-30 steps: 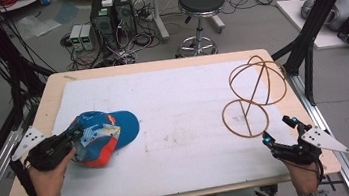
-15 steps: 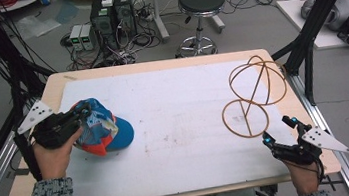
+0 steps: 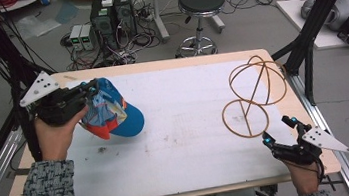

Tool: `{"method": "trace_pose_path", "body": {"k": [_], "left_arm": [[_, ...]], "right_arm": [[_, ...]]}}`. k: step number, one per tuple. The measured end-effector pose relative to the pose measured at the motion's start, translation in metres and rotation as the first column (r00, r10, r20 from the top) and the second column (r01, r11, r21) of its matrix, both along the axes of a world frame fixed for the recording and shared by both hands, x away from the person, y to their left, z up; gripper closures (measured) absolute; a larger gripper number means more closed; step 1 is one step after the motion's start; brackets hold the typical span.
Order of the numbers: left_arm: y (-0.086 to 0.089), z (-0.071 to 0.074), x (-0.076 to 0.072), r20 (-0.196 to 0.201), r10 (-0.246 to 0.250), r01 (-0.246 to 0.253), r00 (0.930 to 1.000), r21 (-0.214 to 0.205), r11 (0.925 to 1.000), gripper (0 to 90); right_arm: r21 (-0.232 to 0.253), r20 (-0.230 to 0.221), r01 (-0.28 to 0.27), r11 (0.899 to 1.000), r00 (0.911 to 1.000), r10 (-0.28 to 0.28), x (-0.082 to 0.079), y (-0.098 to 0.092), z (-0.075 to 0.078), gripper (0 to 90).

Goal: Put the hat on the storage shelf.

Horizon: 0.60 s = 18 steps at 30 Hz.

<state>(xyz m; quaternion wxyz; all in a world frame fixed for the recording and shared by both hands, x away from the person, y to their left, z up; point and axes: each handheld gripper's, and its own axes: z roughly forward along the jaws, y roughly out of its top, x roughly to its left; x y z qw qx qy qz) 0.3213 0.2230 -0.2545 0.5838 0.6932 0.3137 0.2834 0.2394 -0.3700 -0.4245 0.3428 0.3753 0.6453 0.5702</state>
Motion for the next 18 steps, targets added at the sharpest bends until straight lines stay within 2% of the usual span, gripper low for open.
{"method": "trace_pose_path", "body": {"k": [3, 4, 9, 11, 12, 18], "left_arm": [[-0.003, 0.007, 0.002, 0.008, -0.006, 0.006, 0.9999, 0.008, 0.9999, 88.0], [-0.007, 0.016, 0.005, 0.026, -0.018, 0.017, 0.9995, 0.011, 0.9998, 88.0], [-0.015, 0.035, 0.01, 0.071, -0.042, 0.042, 0.9966, 0.005, 0.9991, 87.9], [-0.017, 0.038, 0.011, 0.076, -0.044, 0.043, 0.9961, 0.007, 0.999, 88.0], [-0.022, 0.045, 0.013, 0.086, -0.05, 0.049, 0.9951, 0.011, 0.9987, 88.0], [-0.035, 0.063, 0.022, 0.101, -0.081, 0.08, 0.9916, 0.008, 0.9968, 88.0]], "right_arm": [[-0.003, 0.004, -0.003, 1.0, 1.0, 0.003, 0.001, 0.0, 0.0, 11.1], [-0.001, 0.004, -0.003, 1.0, 1.0, 0.003, 0.001, 0.001, 0.0, 11.1], [-0.002, 0.0, -0.002, 1.0, 1.0, 0.002, 0.001, 0.001, 0.0, 11.1], [-0.003, 0.0, -0.003, 1.0, 1.0, 0.003, 0.001, 0.001, 0.0, 11.1], [-0.006, 0.0, -0.004, 1.0, 1.0, 0.004, 0.001, 0.001, 0.0, 11.1], [-0.002, 0.001, -0.004, 1.0, 1.0, 0.004, 0.001, 0.001, 0.0, 11.1]]}}
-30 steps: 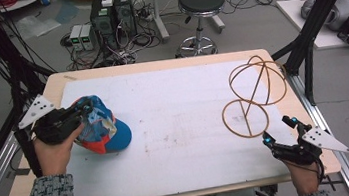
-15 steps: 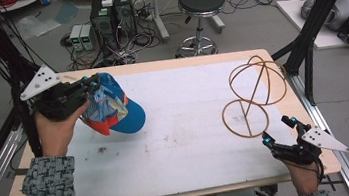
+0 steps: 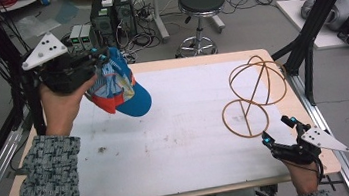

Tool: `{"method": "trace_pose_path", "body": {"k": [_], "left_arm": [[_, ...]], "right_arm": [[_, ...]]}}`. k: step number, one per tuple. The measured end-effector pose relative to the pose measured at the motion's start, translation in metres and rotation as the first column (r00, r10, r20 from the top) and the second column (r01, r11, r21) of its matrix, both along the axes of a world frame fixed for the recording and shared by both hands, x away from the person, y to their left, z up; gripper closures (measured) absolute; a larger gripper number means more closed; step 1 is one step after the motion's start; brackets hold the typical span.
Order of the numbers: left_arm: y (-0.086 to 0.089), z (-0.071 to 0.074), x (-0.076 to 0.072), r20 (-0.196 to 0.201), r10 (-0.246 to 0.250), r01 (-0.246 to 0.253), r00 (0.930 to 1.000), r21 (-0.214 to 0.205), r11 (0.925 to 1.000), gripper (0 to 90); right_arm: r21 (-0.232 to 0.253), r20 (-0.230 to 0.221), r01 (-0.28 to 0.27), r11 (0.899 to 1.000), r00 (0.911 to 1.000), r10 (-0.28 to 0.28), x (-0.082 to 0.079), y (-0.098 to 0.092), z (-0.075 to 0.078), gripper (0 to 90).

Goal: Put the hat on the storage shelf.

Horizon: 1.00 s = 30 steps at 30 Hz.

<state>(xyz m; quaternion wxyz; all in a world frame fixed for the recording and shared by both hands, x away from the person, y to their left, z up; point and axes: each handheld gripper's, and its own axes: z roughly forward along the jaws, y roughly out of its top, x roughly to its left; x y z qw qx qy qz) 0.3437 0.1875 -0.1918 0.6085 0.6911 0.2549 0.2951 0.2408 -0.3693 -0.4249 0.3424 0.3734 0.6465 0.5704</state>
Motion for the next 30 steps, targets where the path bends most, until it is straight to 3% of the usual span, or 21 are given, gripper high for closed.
{"method": "trace_pose_path", "body": {"k": [8, 11, 18, 25, 28, 30], "left_arm": [[-0.032, 0.031, 0.016, 0.065, -0.044, 0.045, 0.9969, -0.006, 0.999, 88.0], [-0.039, 0.038, 0.02, 0.075, -0.054, 0.055, 0.9957, -0.001, 0.9985, 88.0], [-0.072, 0.061, 0.035, 0.107, -0.092, 0.091, 0.99, 0.011, 0.9958, 88.0], [-0.097, 0.082, 0.046, 0.143, -0.137, 0.138, 0.9802, -0.003, 0.9904, 88.0], [-0.103, 0.088, 0.048, 0.15, -0.141, 0.142, 0.9786, 0.01, 0.9899, 88.1], [-0.113, 0.095, 0.05, 0.159, -0.164, 0.166, 0.9735, 0.006, 0.9862, 88.0]], "right_arm": [[0.004, 0.0, -0.002, 1.0, 1.0, 0.002, 0.0, 0.0, 0.0, 11.1], [0.008, -0.003, 0.0, 1.0, 1.0, 0.0, 0.0, 0.0, 0.0, 11.1], [0.004, -0.003, -0.003, 1.0, 1.0, 0.003, 0.001, 0.001, 0.0, 11.1], [0.007, -0.001, -0.001, 1.0, 1.0, 0.001, 0.0, 0.0, -0.001, 11.1], [0.01, -0.003, 0.0, 1.0, 1.0, 0.0, 0.0, 0.0, -0.001, 11.1], [0.009, -0.003, 0.0, 1.0, 1.0, 0.0, 0.001, 0.0, -0.001, 11.1]]}}
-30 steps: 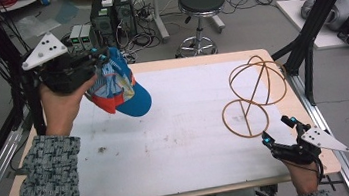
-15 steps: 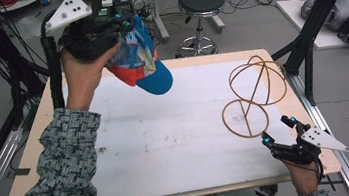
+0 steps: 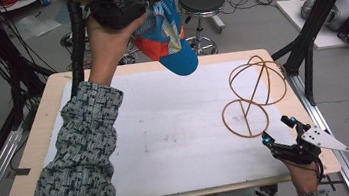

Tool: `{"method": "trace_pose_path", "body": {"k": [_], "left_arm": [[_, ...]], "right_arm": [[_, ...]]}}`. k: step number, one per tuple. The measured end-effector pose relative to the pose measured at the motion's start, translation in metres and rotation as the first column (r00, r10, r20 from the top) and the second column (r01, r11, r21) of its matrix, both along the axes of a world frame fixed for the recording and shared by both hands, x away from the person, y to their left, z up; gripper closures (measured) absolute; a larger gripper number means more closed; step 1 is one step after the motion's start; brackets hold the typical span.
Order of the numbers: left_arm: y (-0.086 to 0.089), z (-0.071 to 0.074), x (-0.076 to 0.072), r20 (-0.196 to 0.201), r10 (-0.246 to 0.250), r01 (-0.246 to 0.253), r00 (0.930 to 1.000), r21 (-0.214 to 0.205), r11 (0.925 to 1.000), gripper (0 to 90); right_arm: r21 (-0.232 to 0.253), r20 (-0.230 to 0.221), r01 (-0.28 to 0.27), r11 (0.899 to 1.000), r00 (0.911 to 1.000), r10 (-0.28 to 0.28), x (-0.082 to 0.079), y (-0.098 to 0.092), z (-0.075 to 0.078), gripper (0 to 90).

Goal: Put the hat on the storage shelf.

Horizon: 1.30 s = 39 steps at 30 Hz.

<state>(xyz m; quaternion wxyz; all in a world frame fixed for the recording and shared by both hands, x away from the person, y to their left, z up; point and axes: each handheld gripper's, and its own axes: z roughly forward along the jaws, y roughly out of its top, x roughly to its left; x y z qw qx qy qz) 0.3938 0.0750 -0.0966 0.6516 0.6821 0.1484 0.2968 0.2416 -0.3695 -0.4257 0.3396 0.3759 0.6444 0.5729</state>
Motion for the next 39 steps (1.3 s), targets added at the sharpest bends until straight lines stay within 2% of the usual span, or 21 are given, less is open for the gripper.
{"method": "trace_pose_path", "body": {"k": [7, 14, 18, 19, 22, 25, 30, 31, 32, 34, 36, 39], "left_arm": [[-0.024, 0.011, 0.006, 0.005, -0.042, 0.042, 0.9991, -0.009, 0.9991, 88.1], [-0.045, 0.015, 0.011, -0.001, -0.077, 0.077, 0.997, -0.019, 0.9968, 88.1], [-0.065, 0.019, 0.012, 0.007, -0.113, 0.114, 0.9935, -0.036, 0.9929, 88.1], [-0.065, 0.019, 0.012, 0.007, -0.113, 0.114, 0.9935, -0.036, 0.9929, 88.1], [-0.08, 0.019, 0.014, -0.002, -0.14, 0.139, 0.9902, -0.051, 0.9889, 88.1], [-0.088, 0.019, 0.016, -0.013, -0.148, 0.147, 0.9889, -0.048, 0.9879, 88.1], [-0.118, 0.025, 0.013, 0.001, -0.195, 0.195, 0.9807, -0.028, 0.9804, 88.1], [-0.118, 0.025, 0.013, 0.001, -0.195, 0.195, 0.9807, -0.028, 0.9804, 88.1], [-0.128, 0.026, 0.012, 0.004, -0.21, 0.21, 0.9776, -0.023, 0.9774, 88.1], [-0.132, 0.027, 0.011, 0.005, -0.215, 0.215, 0.9767, -0.02, 0.9764, 88.1], [-0.147, 0.026, 0.011, 0.0, -0.238, 0.238, 0.9713, -0.015, 0.9712, 88.1], [-0.159, 0.023, 0.012, -0.022, -0.237, 0.237, 0.9713, -0.002, 0.9715, 88.1]], "right_arm": [[-0.001, 0.001, -0.001, 1.0, 1.0, 0.001, 0.0, 0.0, 0.0, 11.1], [-0.003, -0.002, -0.002, 1.0, 1.0, 0.002, 0.0, 0.0, 0.0, 11.1], [-0.003, -0.001, -0.007, 1.0, 1.0, 0.007, 0.0, 0.0, 0.0, 11.1], [0.001, -0.002, -0.007, 1.0, 1.0, 0.007, 0.0, 0.0, 0.0, 11.1], [-0.001, 0.002, -0.005, 1.0, 1.0, 0.005, 0.0, 0.0, 0.0, 11.1], [-0.002, 0.004, -0.006, 1.0, 1.0, 0.006, 0.0, 0.0, 0.0, 11.1], [0.0, 0.007, -0.01, 1.0, 0.9999, 0.01, 0.001, -0.001, 0.0, 11.1], [0.0, 0.004, -0.01, 1.0, 0.9999, 0.01, 0.0, -0.001, 0.0, 11.1], [0.003, 0.005, -0.011, 1.0, 0.9999, 0.011, 0.0, -0.001, 0.0, 11.1], [0.006, 0.004, -0.011, 1.0, 0.9999, 0.011, 0.0, -0.001, 0.0, 11.1], [0.007, 0.006, -0.012, 1.0, 0.9999, 0.012, 0.0, -0.002, 0.0, 11.1], [0.005, 0.009, -0.012, 1.0, 0.9999, 0.012, 0.0, -0.002, 0.0, 11.1]]}}
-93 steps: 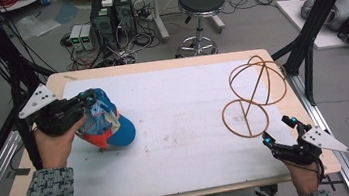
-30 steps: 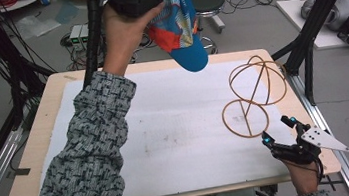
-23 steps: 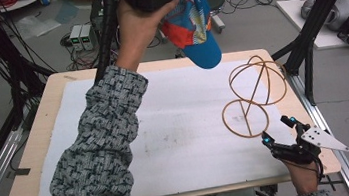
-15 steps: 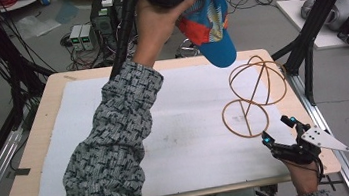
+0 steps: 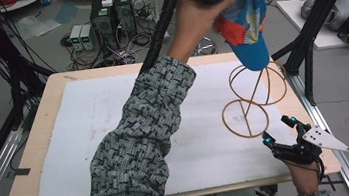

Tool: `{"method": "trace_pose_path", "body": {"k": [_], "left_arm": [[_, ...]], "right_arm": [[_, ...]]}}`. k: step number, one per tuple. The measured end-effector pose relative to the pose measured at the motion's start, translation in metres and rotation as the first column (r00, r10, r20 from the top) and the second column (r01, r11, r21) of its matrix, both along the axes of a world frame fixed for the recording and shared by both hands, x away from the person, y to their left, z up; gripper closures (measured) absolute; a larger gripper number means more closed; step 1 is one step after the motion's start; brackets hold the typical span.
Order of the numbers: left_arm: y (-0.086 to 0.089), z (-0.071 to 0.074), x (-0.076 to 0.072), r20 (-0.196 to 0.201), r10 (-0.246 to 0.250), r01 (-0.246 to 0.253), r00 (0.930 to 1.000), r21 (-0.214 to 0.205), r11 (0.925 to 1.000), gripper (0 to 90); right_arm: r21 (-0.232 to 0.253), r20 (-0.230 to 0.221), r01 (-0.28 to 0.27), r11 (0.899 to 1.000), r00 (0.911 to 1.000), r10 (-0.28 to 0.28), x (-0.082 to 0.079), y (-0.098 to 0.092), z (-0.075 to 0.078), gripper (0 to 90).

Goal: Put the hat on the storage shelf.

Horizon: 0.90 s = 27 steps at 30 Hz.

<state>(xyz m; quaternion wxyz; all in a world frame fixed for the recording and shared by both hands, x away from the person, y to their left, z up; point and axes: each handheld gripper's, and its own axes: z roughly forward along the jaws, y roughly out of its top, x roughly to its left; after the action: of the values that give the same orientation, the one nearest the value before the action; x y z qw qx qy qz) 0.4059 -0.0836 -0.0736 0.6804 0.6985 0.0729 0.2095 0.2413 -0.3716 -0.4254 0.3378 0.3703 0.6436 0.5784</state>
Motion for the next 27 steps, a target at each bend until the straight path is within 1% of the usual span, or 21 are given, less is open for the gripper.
{"method": "trace_pose_path", "body": {"k": [2, 3, 4, 5, 6, 7, 8, 9, 11, 12, 13, 14, 15, 16, 18, 20, 21, 23, 24, 25, 27], "left_arm": [[-0.006, -0.004, 0.002, -0.01, -0.006, 0.006, 0.9999, 0.01, 0.9999, 88.1], [-0.006, -0.004, 0.002, -0.01, -0.006, 0.006, 0.9999, 0.01, 0.9999, 88.1], [-0.008, -0.005, 0.003, -0.013, -0.008, 0.008, 0.9999, 0.02, 0.9998, 88.1], [-0.011, -0.011, 0.006, -0.035, -0.019, 0.02, 0.9992, 0.031, 0.9993, 88.1], [-0.011, -0.011, 0.006, -0.035, -0.019, 0.02, 0.9992, 0.031, 0.9993, 88.1], [-0.012, -0.014, 0.007, -0.046, -0.019, 0.021, 0.9987, 0.041, 0.9989, 88.1], [-0.012, -0.02, 0.009, -0.055, -0.01, 0.014, 0.9984, 0.061, 0.998, 88.1], [-0.012, -0.02, 0.009, -0.055, -0.01, 0.014, 0.9984, 0.061, 0.998, 88.1], [-0.012, -0.026, 0.011, -0.073, -0.011, 0.017, 0.9973, 0.077, 0.9969, 88.1], [-0.012, -0.031, 0.012, -0.072, -0.005, 0.013, 0.9974, 0.102, 0.9947, 88.1], [-0.012, -0.031, 0.012, -0.072, -0.005, 0.013, 0.9974, 0.102, 0.9947, 88.0], [-0.012, -0.034, 0.012, -0.077, -0.004, 0.014, 0.997, 0.118, 0.9929, 88.1], [-0.012, -0.039, 0.013, -0.09, -0.009, 0.021, 0.9959, 0.141, 0.9898, 88.1], [-0.012, -0.039, 0.013, -0.09, -0.009, 0.021, 0.9959, 0.141, 0.9898, 88.0], [-0.015, -0.046, 0.013, -0.095, -0.007, 0.024, 0.9954, 0.187, 0.9821, 88.0], [-0.017, -0.051, 0.013, -0.103, -0.011, 0.032, 0.9946, 0.2, 0.9792, 88.1], [-0.017, -0.051, 0.013, -0.103, -0.011, 0.032, 0.9946, 0.2, 0.9792, 88.1], [-0.02, -0.058, 0.012, -0.107, -0.004, 0.028, 0.9942, 0.225, 0.974, 88.0], [-0.02, -0.058, 0.012, -0.107, -0.004, 0.028, 0.9942, 0.225, 0.974, 88.0], [-0.022, -0.064, 0.011, -0.108, 0.0, 0.028, 0.9942, 0.251, 0.9676, 88.1], [-0.023, -0.068, 0.011, -0.107, 0.004, 0.025, 0.9942, 0.265, 0.9639, 88.1]], "right_arm": [[0.001, -0.002, 0.001, 1.0, 1.0, -0.001, 0.0, 0.0, 0.0, 11.1], [0.001, -0.001, 0.001, 1.0, 1.0, -0.001, -0.001, -0.001, 0.0, 11.1], [0.005, 0.0, 0.0, 1.0, 1.0, 0.0, -0.001, -0.001, 0.0, 11.1], [0.007, 0.0, 0.0, 1.0, 1.0, 0.0, -0.001, -0.001, 0.0, 11.1], [0.007, 0.0, 0.0, 1.0, 1.0, 0.0, -0.001, -0.001, 0.0, 11.1], [0.007, -0.001, -0.001, 1.0, 1.0, 0.001, -0.001, -0.001, 0.0, 11.1], [0.004, 0.002, 0.0, 1.0, 1.0, 0.0, -0.001, -0.002, 0.0, 11.1], [0.004, 0.002, 0.0, 1.0, 1.0, 0.0, -0.001, -0.002, 0.0, 11.1], [0.007, -0.003, -0.001, 1.0, 1.0, 0.001, -0.001, -0.001, 0.0, 11.1], [0.005, -0.003, 0.0, 1.0, 1.0, 0.0, -0.001, -0.001, 0.0, 11.1], [0.005, -0.001, -0.003, 1.0, 1.0, 0.003, -0.001, -0.001, 0.0, 11.1], [0.004, -0.001, -0.001, 1.0, 1.0, 0.001, -0.001, -0.001, 0.0, 11.1], [0.003, -0.001, -0.001, 1.0, 1.0, 0.001, -0.001, 0.0, 0.0, 11.1], [0.003, -0.001, -0.001, 1.0, 1.0, 0.001, -0.001, 0.0, 0.0, 11.1], [0.0, -0.004, -0.001, 1.0, 1.0, 0.001, -0.001, 0.0, 0.0, 11.1], [0.002, -0.004, -0.002, 1.0, 1.0, 0.002, -0.001, 0.0, 0.0, 11.1], [0.001, -0.004, -0.001, 1.0, 1.0, 0.001, -0.001, 0.0, 0.0, 11.1], [0.001, -0.004, -0.001, 1.0, 1.0, 0.001, 0.0, 0.0, 0.0, 11.1], [0.001, -0.004, -0.001, 1.0, 1.0, 0.001, 0.0, 0.0, 0.0, 11.1], [0.002, -0.004, -0.002, 1.0, 1.0, 0.002, -0.001, 0.0, 0.0, 11.1], [0.0, -0.004, -0.002, 1.0, 1.0, 0.002, 0.0, 0.0, 0.0, 11.1]]}}
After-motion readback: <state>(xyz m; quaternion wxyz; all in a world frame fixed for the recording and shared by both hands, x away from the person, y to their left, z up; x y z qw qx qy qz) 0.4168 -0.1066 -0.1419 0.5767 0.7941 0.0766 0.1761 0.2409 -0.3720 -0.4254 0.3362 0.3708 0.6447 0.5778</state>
